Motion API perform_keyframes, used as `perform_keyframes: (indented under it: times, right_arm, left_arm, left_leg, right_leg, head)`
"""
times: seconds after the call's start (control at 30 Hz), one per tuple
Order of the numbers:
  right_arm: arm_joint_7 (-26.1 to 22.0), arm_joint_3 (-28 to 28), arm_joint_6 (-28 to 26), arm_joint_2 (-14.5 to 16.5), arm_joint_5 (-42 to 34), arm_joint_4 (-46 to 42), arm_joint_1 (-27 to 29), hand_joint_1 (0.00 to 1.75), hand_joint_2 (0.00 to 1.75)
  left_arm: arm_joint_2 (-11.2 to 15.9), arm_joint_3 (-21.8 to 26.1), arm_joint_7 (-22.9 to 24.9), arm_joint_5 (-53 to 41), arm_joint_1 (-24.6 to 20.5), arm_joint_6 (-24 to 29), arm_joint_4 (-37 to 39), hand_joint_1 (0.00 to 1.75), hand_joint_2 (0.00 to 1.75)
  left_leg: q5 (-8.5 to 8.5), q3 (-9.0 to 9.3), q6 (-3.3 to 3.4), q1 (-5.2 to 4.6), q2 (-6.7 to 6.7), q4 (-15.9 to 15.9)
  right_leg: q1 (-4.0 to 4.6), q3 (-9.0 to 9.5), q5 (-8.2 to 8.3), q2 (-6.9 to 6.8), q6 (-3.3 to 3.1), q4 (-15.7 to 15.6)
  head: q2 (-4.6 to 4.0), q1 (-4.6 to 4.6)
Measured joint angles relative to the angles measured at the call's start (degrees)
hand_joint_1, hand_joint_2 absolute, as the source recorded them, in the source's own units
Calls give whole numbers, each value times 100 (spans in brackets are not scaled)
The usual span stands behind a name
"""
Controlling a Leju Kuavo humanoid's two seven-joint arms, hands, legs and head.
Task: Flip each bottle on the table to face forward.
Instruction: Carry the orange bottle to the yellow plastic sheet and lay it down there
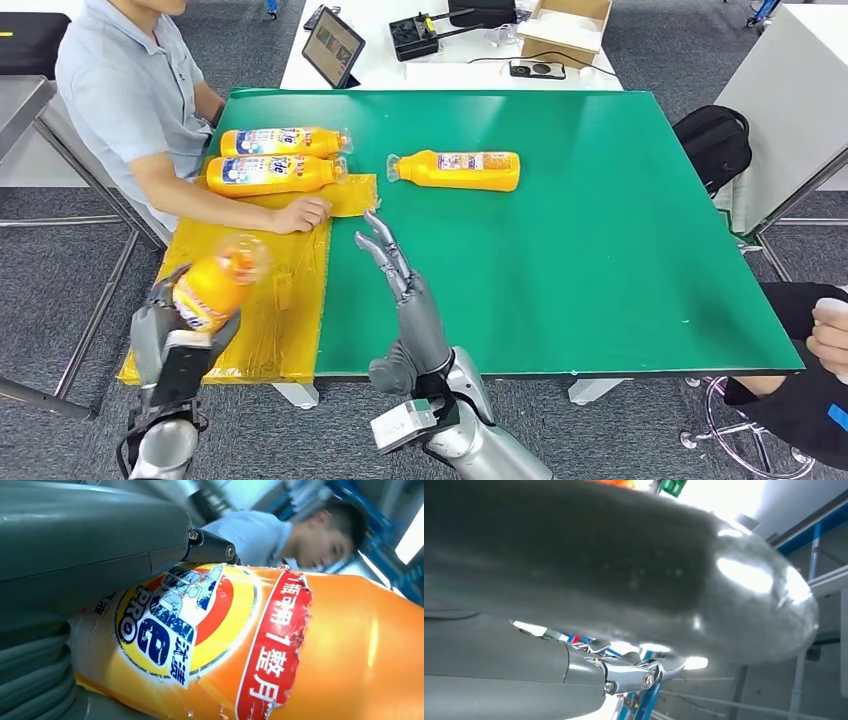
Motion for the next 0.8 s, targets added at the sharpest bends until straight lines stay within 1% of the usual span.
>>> perform_keyframes:
  times: [0.07,0.13,0.27,0.37,0.5,0.67,0.73,0.8]
  right_arm:
    - [-1,4,11,-54,-13,-35,26,0,0]
    - [-1,-3,4,-142,-26,-111,74,0,0]
    - [0,-125,224,-320,7,-279,237,0,0]
    - [-1,-208,423,-384,67,-327,336,0,0]
    - [0,-243,534,-407,84,-345,392,0,0]
    - [-1,-256,575,-407,60,-346,432,0,0]
    - [-1,-265,580,-407,58,-346,438,0,0]
    - [1,-272,583,-407,57,-346,439,0,0]
  left_arm:
    - [57,-80,0,-420,-335,-85,459,175,175]
    - [41,-237,68,-744,-763,-128,985,175,175]
    - [-137,-714,436,-1310,-1716,-104,2128,175,175]
    - [-205,-1039,610,-1579,-2200,-147,2789,175,175]
    - [-196,-1376,729,-1909,-2529,-330,3427,175,175]
    - [-183,-1609,755,-2003,-2663,-447,3900,175,175]
    - [-179,-1652,756,-2007,-2697,-450,4002,167,175]
    - [-173,-1680,757,-2010,-2720,-459,4076,152,175]
  left_leg:
    - [4,2,-2,0,-4,1]
    - [8,3,-2,0,-9,1]
    - [10,1,1,-5,-11,2]
    - [9,2,2,-7,-2,2]
    - [8,1,1,-3,-1,2]
    - [7,-2,-1,1,2,1]
    - [7,-3,-1,1,2,1]
    - [7,-4,0,0,1,1]
  right_leg:
    - [0,-3,1,-5,0,0]
    - [0,-1,3,-10,1,0]
    - [-4,14,11,-10,10,0]
    - [-7,11,14,-4,13,0]
    - [-2,4,13,-2,12,1]
    - [1,0,10,-2,9,2]
    - [1,1,10,-2,9,1]
    - [0,2,10,-3,9,1]
  head:
    - [0,0]
    - [0,0]
    - [0,1]
    - [0,-1]
    - [0,-2]
    - [0,-2]
    - [0,-2]
    - [0,-1]
